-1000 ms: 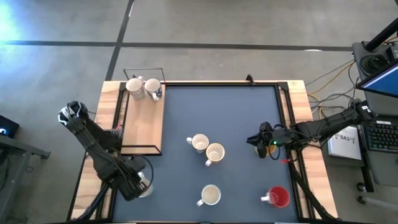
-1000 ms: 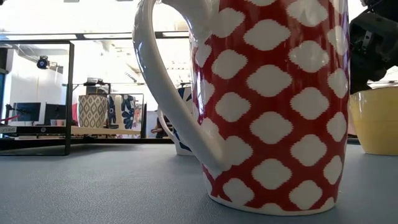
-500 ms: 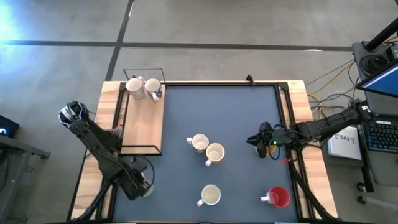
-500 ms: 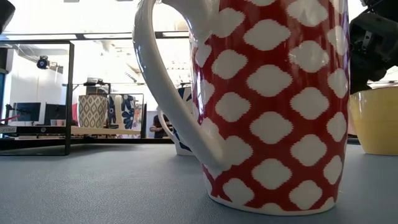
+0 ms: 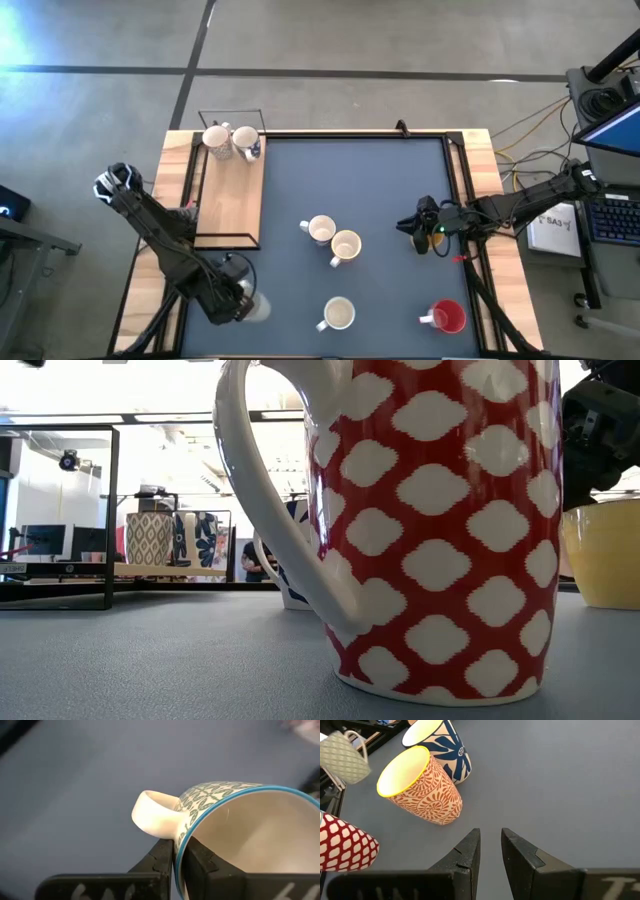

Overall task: Place coffee mugs
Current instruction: Put the green patterned mug on the shelf

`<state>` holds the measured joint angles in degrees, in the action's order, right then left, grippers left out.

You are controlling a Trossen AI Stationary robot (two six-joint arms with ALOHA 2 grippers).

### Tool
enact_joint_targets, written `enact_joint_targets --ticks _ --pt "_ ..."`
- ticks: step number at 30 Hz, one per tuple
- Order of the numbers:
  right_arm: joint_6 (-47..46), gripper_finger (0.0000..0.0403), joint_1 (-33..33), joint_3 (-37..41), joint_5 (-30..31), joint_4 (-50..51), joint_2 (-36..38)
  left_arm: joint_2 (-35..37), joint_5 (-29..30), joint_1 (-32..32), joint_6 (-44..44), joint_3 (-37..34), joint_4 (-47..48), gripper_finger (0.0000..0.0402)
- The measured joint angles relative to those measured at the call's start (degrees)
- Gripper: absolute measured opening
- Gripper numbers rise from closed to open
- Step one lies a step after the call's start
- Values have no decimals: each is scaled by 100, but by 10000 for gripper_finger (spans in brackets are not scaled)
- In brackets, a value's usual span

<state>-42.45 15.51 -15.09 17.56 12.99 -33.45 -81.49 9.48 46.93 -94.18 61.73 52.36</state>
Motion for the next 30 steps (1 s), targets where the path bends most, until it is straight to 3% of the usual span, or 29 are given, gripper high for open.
enact_joint_targets --ticks 8,14,23,30 --pt "1 68 0 0 0 -2 0 0 1201 -543 1385 764 111 6" --pt "0 68 0 0 0 -2 0 2 1686 -1254 2223 1341 633 6" --pt "-1 68 0 0 0 0 0 17 1699 -2628 3671 1815 1533 5" --pt "-1 68 0 0 0 0 0 215 1256 -3946 4906 1684 1799 5"
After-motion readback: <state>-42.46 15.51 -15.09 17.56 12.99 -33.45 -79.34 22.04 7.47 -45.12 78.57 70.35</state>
